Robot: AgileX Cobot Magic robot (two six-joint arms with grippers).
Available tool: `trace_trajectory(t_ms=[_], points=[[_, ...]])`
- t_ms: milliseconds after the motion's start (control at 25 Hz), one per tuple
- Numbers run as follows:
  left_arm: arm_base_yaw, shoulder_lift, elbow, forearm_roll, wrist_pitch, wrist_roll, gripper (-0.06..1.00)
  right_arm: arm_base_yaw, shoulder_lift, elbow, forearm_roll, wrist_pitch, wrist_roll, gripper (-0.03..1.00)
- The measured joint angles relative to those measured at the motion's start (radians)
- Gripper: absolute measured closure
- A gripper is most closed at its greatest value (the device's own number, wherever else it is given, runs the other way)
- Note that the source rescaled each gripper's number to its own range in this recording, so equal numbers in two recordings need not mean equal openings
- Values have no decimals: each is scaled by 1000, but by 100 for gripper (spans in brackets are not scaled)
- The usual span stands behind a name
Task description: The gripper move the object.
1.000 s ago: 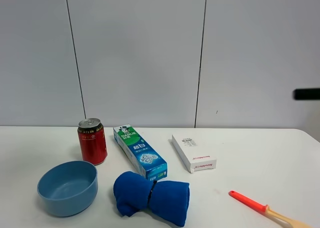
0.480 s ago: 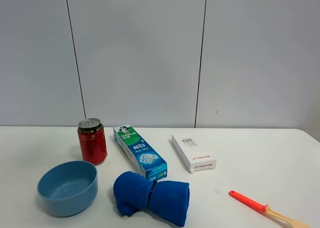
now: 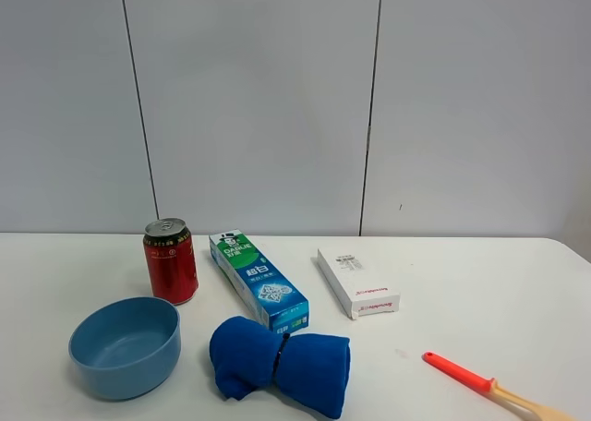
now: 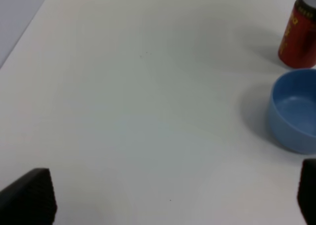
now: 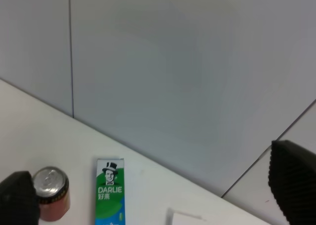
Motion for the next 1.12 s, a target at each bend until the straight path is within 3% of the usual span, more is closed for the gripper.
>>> trace_trajectory(t_ms=[560, 1120], points=[[0, 0, 0, 0, 0, 0, -6, -33, -153, -1, -65, 5, -90, 4], [0, 0, 0, 0, 0, 0, -6, -437, -332, 4, -80, 6, -177, 4]])
